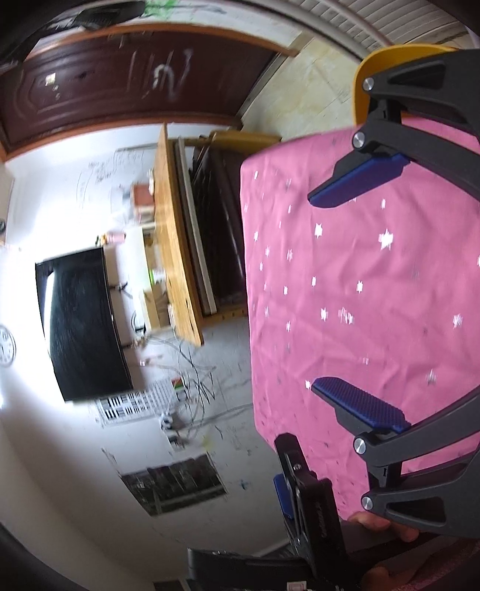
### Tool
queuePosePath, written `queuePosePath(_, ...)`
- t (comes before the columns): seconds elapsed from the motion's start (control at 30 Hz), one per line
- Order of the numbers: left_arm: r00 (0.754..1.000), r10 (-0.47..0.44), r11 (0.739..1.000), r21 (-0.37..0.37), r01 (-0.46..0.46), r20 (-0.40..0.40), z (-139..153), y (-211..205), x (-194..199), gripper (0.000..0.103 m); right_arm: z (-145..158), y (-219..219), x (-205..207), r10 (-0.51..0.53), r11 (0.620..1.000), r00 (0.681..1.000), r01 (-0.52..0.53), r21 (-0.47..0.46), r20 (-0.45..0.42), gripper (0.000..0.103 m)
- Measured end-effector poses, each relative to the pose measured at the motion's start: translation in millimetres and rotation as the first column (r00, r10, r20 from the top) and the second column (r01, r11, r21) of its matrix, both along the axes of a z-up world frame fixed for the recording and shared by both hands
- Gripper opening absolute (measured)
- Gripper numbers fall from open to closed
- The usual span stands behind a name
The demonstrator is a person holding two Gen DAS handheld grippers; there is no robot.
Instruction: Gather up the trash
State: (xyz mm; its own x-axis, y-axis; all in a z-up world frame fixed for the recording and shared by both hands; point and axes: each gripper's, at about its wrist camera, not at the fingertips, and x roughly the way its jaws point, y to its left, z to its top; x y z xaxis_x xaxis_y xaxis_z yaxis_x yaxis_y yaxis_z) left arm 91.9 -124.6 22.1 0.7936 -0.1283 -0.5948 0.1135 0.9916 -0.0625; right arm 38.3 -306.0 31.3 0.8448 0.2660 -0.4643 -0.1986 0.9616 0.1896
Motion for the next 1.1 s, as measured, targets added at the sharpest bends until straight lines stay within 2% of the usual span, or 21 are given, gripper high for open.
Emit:
queuePosePath(0.27,0.998,0.055,0.998,-0.036,-0.055,-0.003,-2,41,-8,0.097,3,40,2,0.064,0.998,0.998,-0.063,-0.030,0.010,0.087)
queuePosePath(0.43,0.998,0.067,0.997,-0.037,-0.067,0.004,-2,52,-11,0.097,3,54,4,0.083,0.996,0.997,-0.083,-0.040,0.004,0.087)
queuePosePath(1.1,0.996,0.083,0.996,-0.045,-0.082,0.014,1,65,-17,0.097,5,59,3,0.102,0.994,0.995,-0.101,-0.044,0.015,0.089)
